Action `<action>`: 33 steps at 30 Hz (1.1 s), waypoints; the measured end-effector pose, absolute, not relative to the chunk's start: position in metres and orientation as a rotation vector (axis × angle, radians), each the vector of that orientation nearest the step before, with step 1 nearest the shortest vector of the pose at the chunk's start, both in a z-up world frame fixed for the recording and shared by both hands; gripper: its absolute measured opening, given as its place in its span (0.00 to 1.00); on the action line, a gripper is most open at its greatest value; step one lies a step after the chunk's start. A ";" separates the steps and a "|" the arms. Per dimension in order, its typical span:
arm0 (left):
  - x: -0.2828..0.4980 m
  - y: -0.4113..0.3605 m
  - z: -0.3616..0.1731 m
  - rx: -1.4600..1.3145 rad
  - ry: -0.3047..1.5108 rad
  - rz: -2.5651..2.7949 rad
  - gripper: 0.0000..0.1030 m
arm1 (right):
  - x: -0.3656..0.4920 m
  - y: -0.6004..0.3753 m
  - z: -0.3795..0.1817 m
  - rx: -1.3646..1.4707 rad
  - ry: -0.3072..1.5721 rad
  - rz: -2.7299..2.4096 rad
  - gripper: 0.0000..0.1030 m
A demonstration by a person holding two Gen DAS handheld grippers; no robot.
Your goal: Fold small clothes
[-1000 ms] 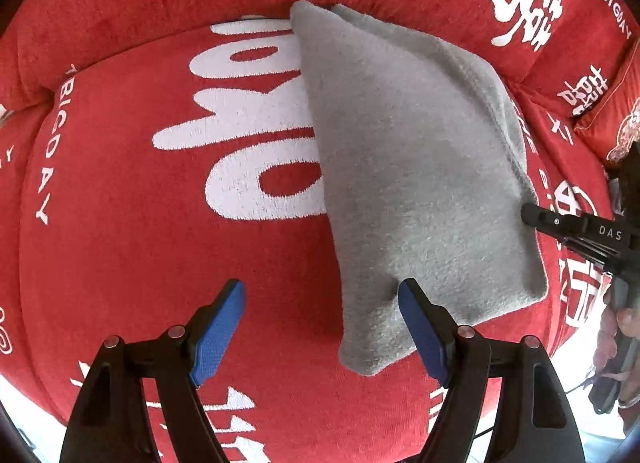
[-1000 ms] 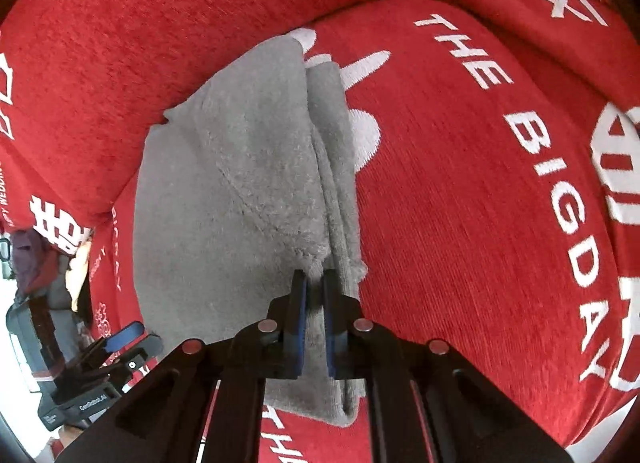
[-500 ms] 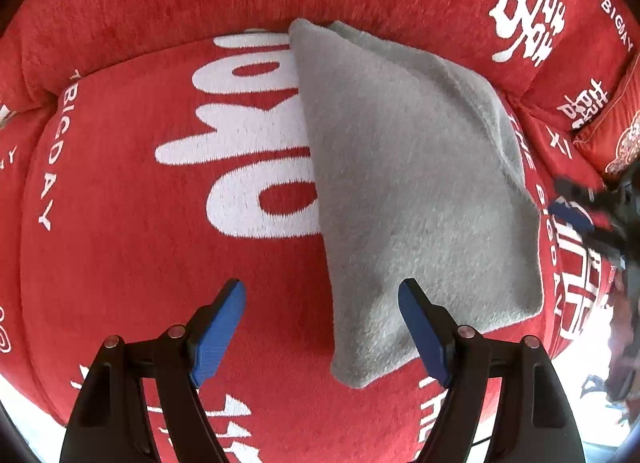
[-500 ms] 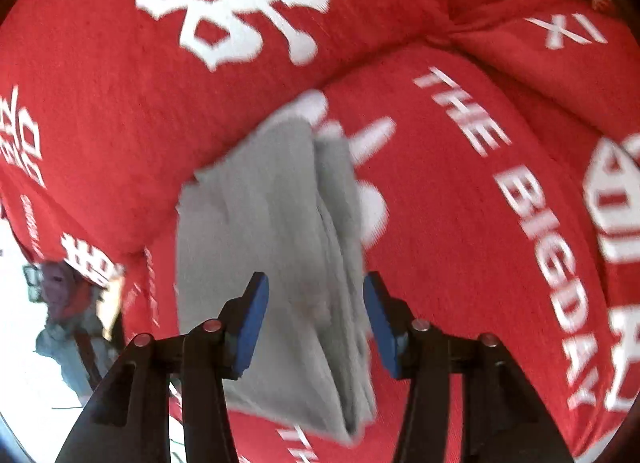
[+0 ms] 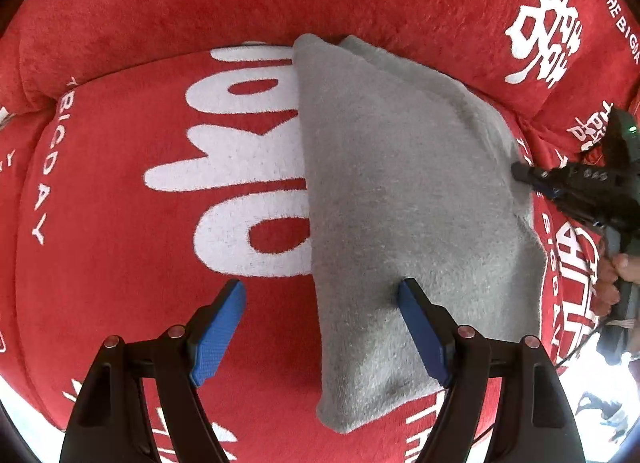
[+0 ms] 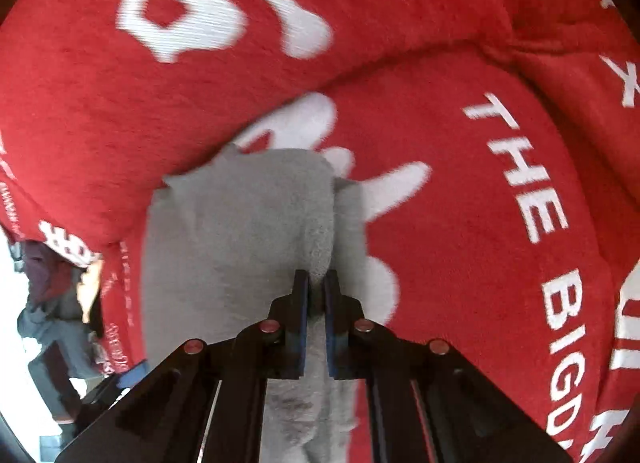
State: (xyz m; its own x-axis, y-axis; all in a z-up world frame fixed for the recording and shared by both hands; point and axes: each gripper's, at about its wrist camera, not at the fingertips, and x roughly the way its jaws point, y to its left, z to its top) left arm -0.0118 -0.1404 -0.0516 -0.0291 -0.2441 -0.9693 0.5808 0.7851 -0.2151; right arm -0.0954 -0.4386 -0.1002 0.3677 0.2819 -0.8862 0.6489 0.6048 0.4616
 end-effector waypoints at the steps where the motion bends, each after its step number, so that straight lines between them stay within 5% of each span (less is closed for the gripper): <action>1: -0.013 -0.141 -0.051 0.287 1.459 -0.673 0.77 | -0.099 -0.441 -0.102 0.960 1.202 -0.305 0.08; 24: -0.011 -0.141 -0.050 0.306 1.475 -0.679 0.77 | -0.165 -0.429 -0.084 1.072 1.223 -0.346 0.09; 25: -0.010 -0.142 -0.050 0.305 1.481 -0.686 0.77 | -0.165 -0.430 -0.084 1.076 1.217 -0.339 0.11; 27: -0.006 -0.141 -0.050 0.280 1.499 -0.709 0.82 | -0.161 -0.431 -0.083 1.083 1.198 -0.309 0.35; 28: -0.003 -0.140 -0.049 0.254 1.498 -0.725 0.94 | -0.158 -0.433 -0.083 1.087 1.186 -0.291 0.64; 29: 0.002 -0.138 -0.046 0.215 1.481 -0.745 0.99 | -0.154 -0.436 -0.082 1.094 1.165 -0.264 0.74; 33: 0.019 -0.140 -0.050 0.162 1.494 -0.802 0.99 | -0.136 -0.444 -0.087 1.117 1.134 -0.165 0.74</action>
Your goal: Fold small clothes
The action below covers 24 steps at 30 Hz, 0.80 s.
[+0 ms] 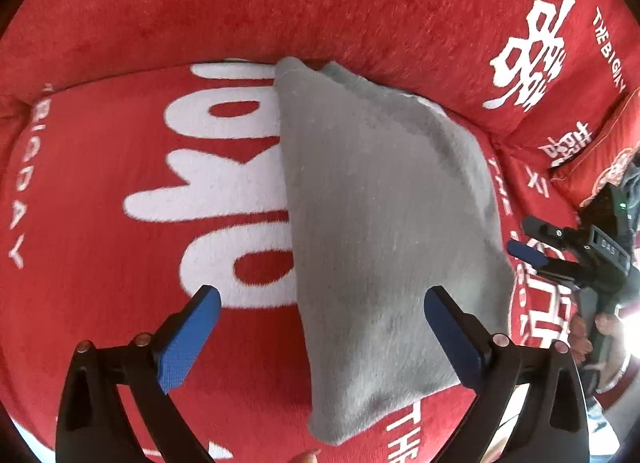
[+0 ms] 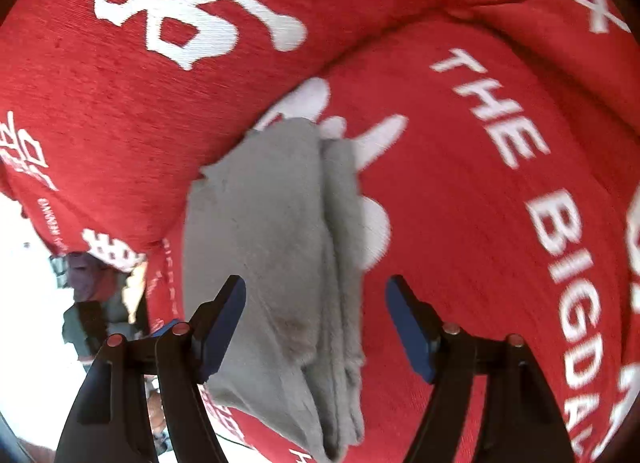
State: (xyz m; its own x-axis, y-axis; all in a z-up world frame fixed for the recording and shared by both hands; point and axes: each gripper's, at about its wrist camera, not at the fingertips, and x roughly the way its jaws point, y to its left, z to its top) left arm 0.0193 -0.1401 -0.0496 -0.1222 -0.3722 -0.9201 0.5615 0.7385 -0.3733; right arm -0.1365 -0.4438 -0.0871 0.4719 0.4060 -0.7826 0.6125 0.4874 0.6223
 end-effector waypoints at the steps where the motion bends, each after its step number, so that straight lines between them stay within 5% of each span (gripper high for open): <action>1: 0.023 -0.141 -0.054 0.144 1.514 -0.813 0.99 | -0.131 -0.447 -0.091 1.112 1.141 -0.152 0.74; 15: 0.022 -0.170 -0.097 -0.006 1.697 -0.988 0.98 | -0.101 -0.454 -0.142 1.298 1.129 0.176 0.73; 18: 0.020 -0.174 -0.100 0.008 1.695 -0.969 0.98 | -0.093 -0.446 -0.149 1.304 1.129 0.182 0.58; 19: 0.020 -0.171 -0.099 0.007 1.684 -0.956 0.91 | -0.093 -0.444 -0.152 1.312 1.147 0.158 0.42; 20: 0.020 -0.170 -0.097 0.014 1.670 -0.930 0.78 | -0.094 -0.442 -0.153 1.328 1.147 0.149 0.37; 24: 0.028 -0.149 -0.089 -0.076 1.645 -0.934 0.47 | -0.098 -0.434 -0.137 1.343 1.091 0.146 0.33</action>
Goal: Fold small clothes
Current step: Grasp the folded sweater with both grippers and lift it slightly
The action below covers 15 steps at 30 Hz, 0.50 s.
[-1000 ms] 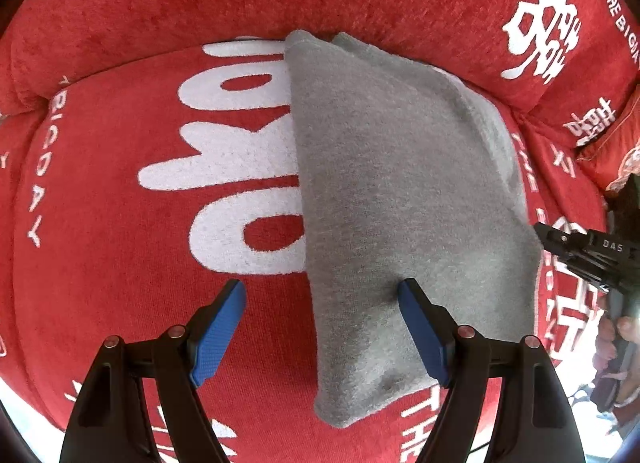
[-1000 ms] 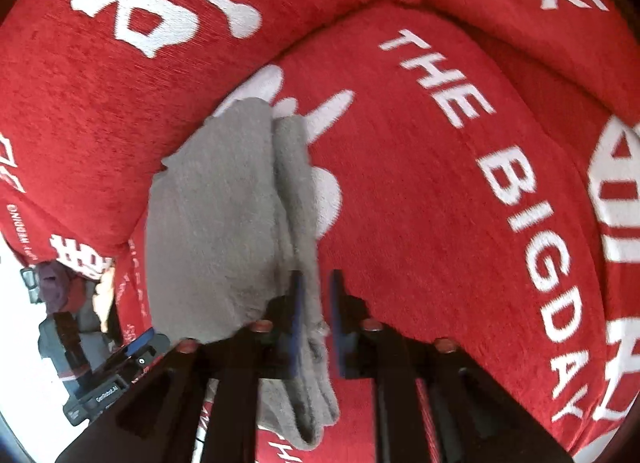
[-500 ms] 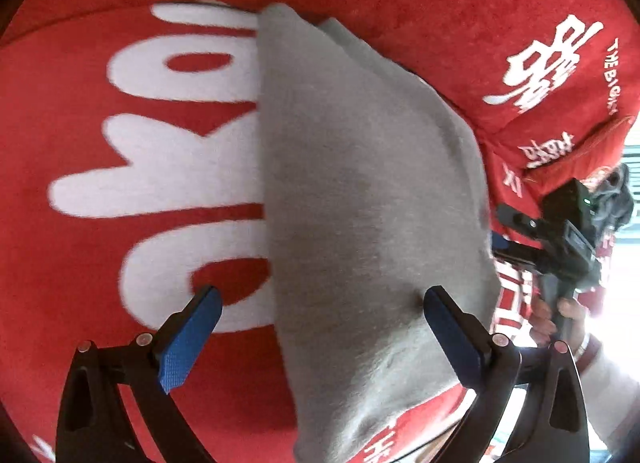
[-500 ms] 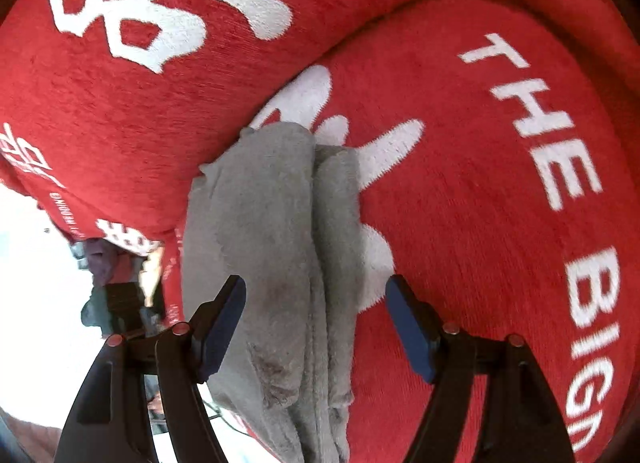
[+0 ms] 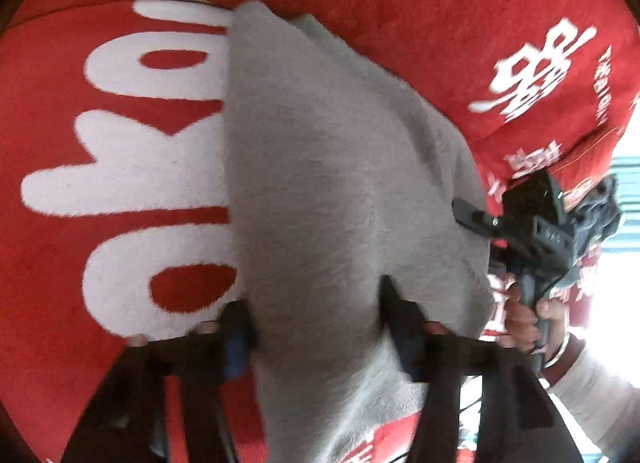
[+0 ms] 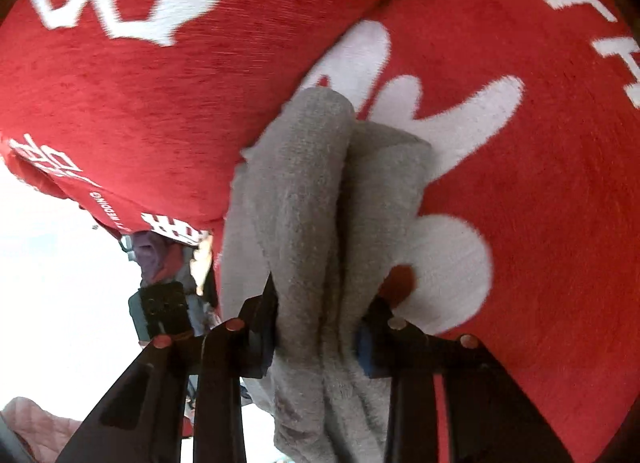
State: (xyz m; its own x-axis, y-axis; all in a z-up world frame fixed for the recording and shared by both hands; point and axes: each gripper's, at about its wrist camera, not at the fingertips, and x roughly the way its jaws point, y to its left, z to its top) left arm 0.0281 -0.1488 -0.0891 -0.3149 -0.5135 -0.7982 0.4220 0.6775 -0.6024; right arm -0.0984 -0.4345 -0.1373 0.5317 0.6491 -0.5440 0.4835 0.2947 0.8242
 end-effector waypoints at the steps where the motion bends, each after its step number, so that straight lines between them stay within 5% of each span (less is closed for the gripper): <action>1: 0.030 -0.145 -0.085 -0.095 1.639 -0.944 0.44 | -0.099 -0.431 -0.131 1.355 1.078 0.153 0.33; 15: 0.021 -0.054 -0.010 -0.135 1.557 -0.976 0.44 | -0.110 -0.338 -0.058 1.455 0.985 0.300 0.32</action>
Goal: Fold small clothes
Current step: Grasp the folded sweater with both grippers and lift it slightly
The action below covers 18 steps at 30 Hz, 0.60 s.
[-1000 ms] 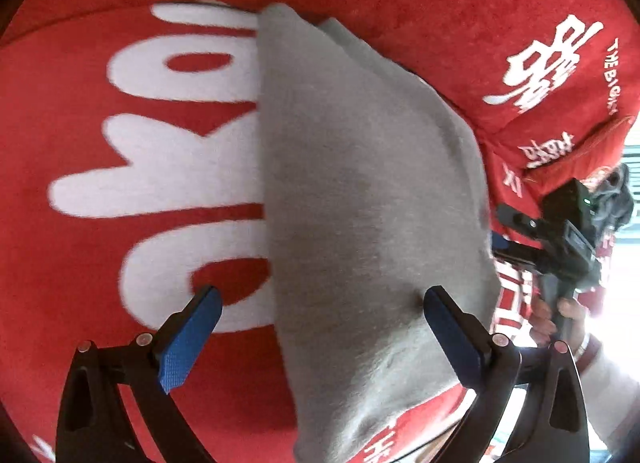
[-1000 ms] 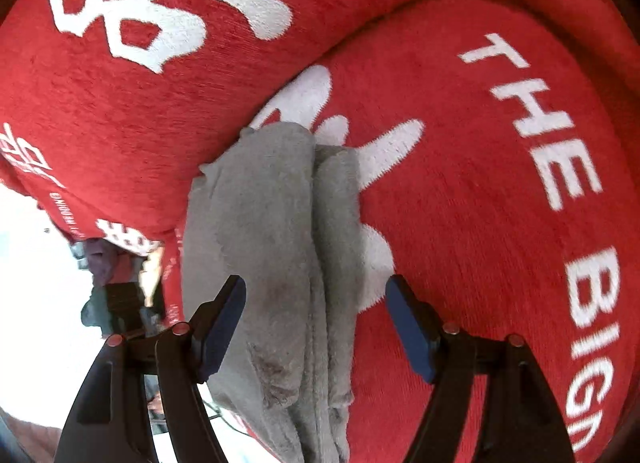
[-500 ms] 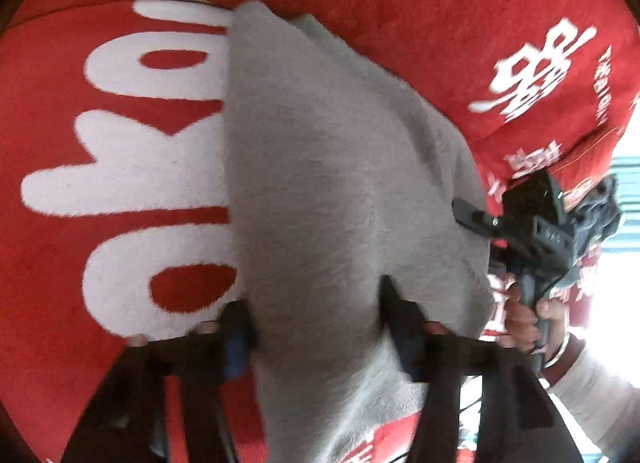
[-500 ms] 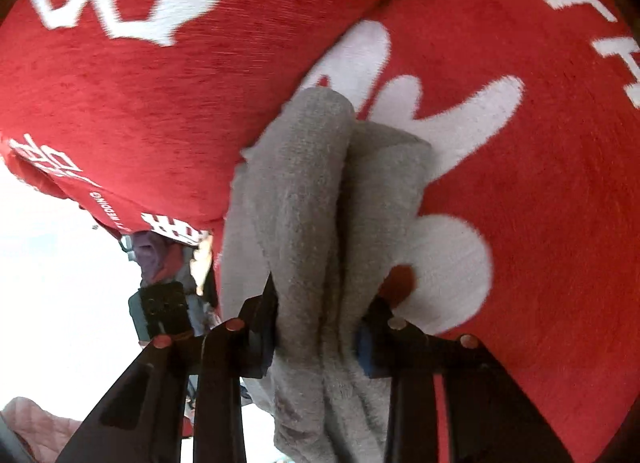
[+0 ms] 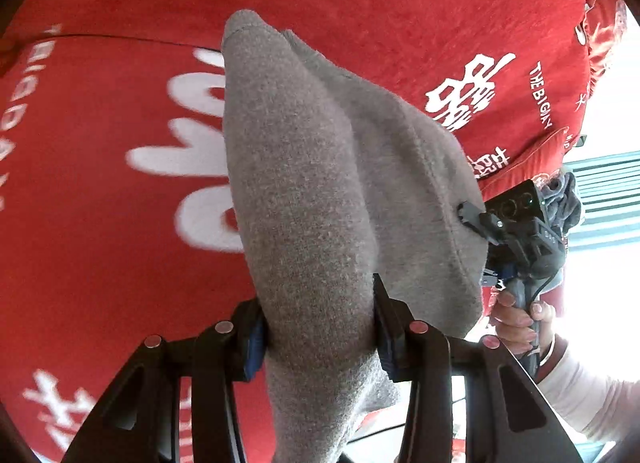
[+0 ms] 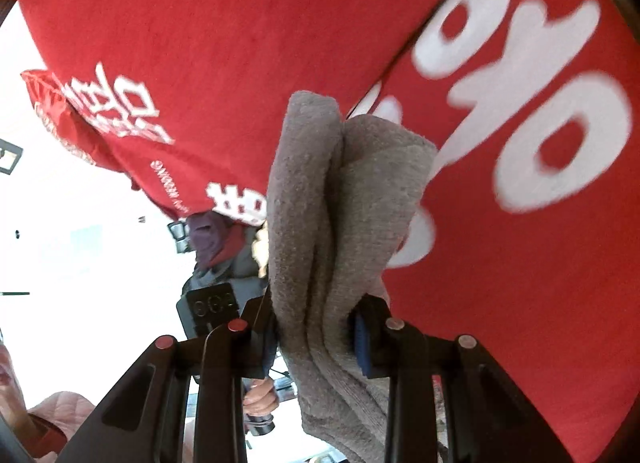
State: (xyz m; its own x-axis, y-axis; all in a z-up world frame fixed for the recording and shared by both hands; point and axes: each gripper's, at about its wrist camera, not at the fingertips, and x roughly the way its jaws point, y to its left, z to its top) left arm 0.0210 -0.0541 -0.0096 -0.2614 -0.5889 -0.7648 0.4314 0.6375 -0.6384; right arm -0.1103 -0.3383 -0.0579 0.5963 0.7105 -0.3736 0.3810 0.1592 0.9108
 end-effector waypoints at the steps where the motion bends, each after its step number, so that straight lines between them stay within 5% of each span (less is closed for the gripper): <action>1: 0.023 -0.040 -0.007 -0.131 1.555 -0.963 0.44 | -0.109 -0.324 -0.059 1.463 0.989 0.311 0.32; 10: 0.026 0.042 -0.034 -0.059 1.550 -0.803 0.44 | -0.089 -0.254 -0.099 1.435 1.103 0.290 0.32; 18: 0.027 0.056 -0.061 0.008 1.540 -0.725 0.55 | -0.080 -0.250 -0.107 0.909 1.331 0.089 0.38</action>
State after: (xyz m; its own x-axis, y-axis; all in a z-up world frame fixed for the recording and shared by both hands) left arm 0.0269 0.0556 -0.0607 -0.1307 -0.4179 -0.8991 0.4271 0.7947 -0.4314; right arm -0.0796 -0.2505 -0.1067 0.2876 0.5397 -0.7912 0.4292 0.6659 0.6102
